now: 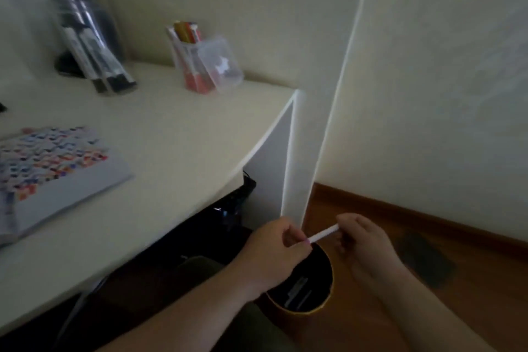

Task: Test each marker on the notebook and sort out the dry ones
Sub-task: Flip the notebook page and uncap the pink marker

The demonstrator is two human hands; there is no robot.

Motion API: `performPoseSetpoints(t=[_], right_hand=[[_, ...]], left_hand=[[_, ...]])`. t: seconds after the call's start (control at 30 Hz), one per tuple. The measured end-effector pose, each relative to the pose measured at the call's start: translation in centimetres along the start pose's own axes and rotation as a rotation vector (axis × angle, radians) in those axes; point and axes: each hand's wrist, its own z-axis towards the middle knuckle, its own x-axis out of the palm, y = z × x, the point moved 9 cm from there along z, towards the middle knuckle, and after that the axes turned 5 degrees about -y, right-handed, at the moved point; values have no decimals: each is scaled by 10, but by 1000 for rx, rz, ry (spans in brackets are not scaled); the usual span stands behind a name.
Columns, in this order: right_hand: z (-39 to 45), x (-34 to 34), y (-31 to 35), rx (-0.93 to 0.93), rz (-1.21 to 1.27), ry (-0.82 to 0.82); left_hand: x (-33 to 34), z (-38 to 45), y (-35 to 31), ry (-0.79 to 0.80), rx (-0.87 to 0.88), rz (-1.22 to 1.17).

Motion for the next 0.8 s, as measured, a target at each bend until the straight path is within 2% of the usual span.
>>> performPoseSetpoints(t=[0.1, 0.27, 0.37, 0.47, 0.53, 0.6, 0.7, 0.8], right_hand=[[29, -50, -80, 92, -148, -136], [44, -94, -183, 347, -204, -285], [50, -109, -222, 430, -287, -318], [59, -117, -251, 475, -381, -295], [58, -110, -252, 508, -425, -242], [52, -97, -237, 522, -365, -220], [50, -71, -201, 454, -236, -197], [47, -32, -142, 325, -116, -129]], left_hand=[[38, 34, 59, 93, -172, 105], [67, 49, 111, 257, -283, 329], [63, 50, 118, 238, -274, 355], [53, 53, 116, 179, -268, 276], [48, 52, 114, 162, -277, 215], [43, 50, 112, 143, -261, 184], [33, 43, 92, 108, -194, 170], [12, 29, 43, 61, -77, 87]])
